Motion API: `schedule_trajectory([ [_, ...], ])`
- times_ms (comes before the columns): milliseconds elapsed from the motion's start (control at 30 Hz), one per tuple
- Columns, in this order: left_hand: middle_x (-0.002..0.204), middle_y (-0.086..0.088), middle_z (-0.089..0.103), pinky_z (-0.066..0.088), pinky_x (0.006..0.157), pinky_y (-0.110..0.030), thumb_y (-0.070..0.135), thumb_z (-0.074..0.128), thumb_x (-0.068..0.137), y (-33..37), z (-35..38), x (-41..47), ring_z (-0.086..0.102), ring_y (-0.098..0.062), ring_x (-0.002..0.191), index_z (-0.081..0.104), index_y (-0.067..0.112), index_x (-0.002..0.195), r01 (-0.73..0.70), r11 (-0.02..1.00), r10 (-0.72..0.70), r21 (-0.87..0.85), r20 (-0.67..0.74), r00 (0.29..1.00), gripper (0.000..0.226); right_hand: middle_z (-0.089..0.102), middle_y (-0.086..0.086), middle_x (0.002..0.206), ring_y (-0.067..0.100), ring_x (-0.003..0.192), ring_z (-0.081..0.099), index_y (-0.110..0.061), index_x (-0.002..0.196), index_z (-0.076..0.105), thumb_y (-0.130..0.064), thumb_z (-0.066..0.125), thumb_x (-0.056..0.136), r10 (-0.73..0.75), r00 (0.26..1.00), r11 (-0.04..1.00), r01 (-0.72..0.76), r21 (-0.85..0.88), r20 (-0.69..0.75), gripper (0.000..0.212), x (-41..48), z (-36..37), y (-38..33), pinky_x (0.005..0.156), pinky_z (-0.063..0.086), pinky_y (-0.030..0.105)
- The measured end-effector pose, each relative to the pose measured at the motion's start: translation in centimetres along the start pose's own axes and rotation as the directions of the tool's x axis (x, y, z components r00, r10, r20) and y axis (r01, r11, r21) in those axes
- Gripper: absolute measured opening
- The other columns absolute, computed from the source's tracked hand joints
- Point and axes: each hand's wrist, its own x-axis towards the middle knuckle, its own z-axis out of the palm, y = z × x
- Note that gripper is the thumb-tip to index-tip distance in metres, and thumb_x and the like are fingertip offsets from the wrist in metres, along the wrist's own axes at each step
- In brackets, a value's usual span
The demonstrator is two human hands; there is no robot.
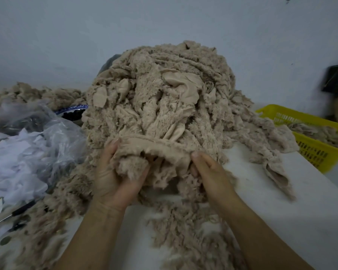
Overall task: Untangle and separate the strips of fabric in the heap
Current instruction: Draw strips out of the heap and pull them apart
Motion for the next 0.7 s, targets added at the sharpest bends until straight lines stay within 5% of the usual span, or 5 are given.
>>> schedule_trajectory([
  [100, 0.125, -0.011, 0.067, 0.061, 0.076, -0.042, 0.001, 0.078, 0.063, -0.5, -0.3, 0.8, 0.067, -0.030, 0.112, 0.064, 0.011, 0.115, -0.060, 0.998, 0.060, 0.000, -0.013, 0.998, 0.054, 0.042, -0.007, 0.057, 0.007, 0.049, 0.036, -0.028, 0.055, 0.052, -0.045, 0.048, 0.100, 0.044, 0.998, 0.968, -0.030, 0.248, -0.050, 0.048, 0.0, -0.3, -0.3, 0.050, 0.032, 0.017],
  [233, 0.104, -0.013, 0.072, 0.062, 0.073, -0.034, 0.000, 0.064, 0.068, -0.9, -0.4, 1.5, 0.074, -0.024, 0.092, 0.076, 0.006, 0.082, -0.076, 0.996, 0.082, 0.051, -0.110, 0.991, 0.020, 0.041, -0.009, 0.051, 0.008, 0.047, 0.033, -0.026, 0.052, 0.047, -0.041, 0.051, 0.095, 0.040, 0.997, 0.987, -0.029, 0.161, -0.062, 0.045, -0.2, -0.1, -0.3, 0.044, 0.028, 0.018],
  [533, 0.110, -0.020, 0.073, 0.062, 0.071, -0.042, 0.018, 0.070, 0.072, -1.6, -0.4, 1.4, 0.074, -0.028, 0.096, 0.078, 0.000, 0.096, 0.029, 0.994, -0.020, 0.104, -0.090, 0.996, 0.031, 0.053, -0.021, 0.062, -0.004, 0.053, 0.044, -0.035, 0.076, 0.061, -0.038, 0.057, 0.098, -0.152, 0.961, 0.983, 0.172, -0.069, 0.231, 0.022, -1.4, 0.8, -0.2, 0.051, 0.034, 0.008],
  [633, 0.073, -0.009, 0.073, 0.058, 0.054, -0.023, 0.018, 0.066, 0.076, -1.4, -0.3, 1.4, 0.072, -0.014, 0.061, 0.078, 0.005, 0.068, 0.007, 0.992, 0.010, 0.129, -0.130, 0.991, 0.019, 0.047, -0.017, 0.059, -0.002, 0.053, 0.042, -0.031, 0.070, 0.053, -0.050, 0.053, 0.095, -0.173, 0.982, 0.979, 0.181, -0.098, 0.078, 0.032, -1.2, 0.9, -0.5, 0.051, 0.034, 0.011],
  [700, 0.044, 0.004, 0.049, 0.036, 0.034, -0.011, 0.019, 0.059, 0.080, -1.2, -0.7, 1.4, 0.045, -0.003, 0.033, 0.065, 0.011, 0.058, 0.029, 0.997, -0.020, 0.069, -0.137, 0.990, 0.025, 0.058, -0.011, 0.064, 0.002, 0.059, 0.055, -0.029, 0.070, 0.057, -0.054, 0.052, 0.093, -0.068, 0.994, 0.996, 0.072, 0.054, -0.082, 0.035, -0.8, 0.4, -0.6, 0.060, 0.043, 0.010],
])
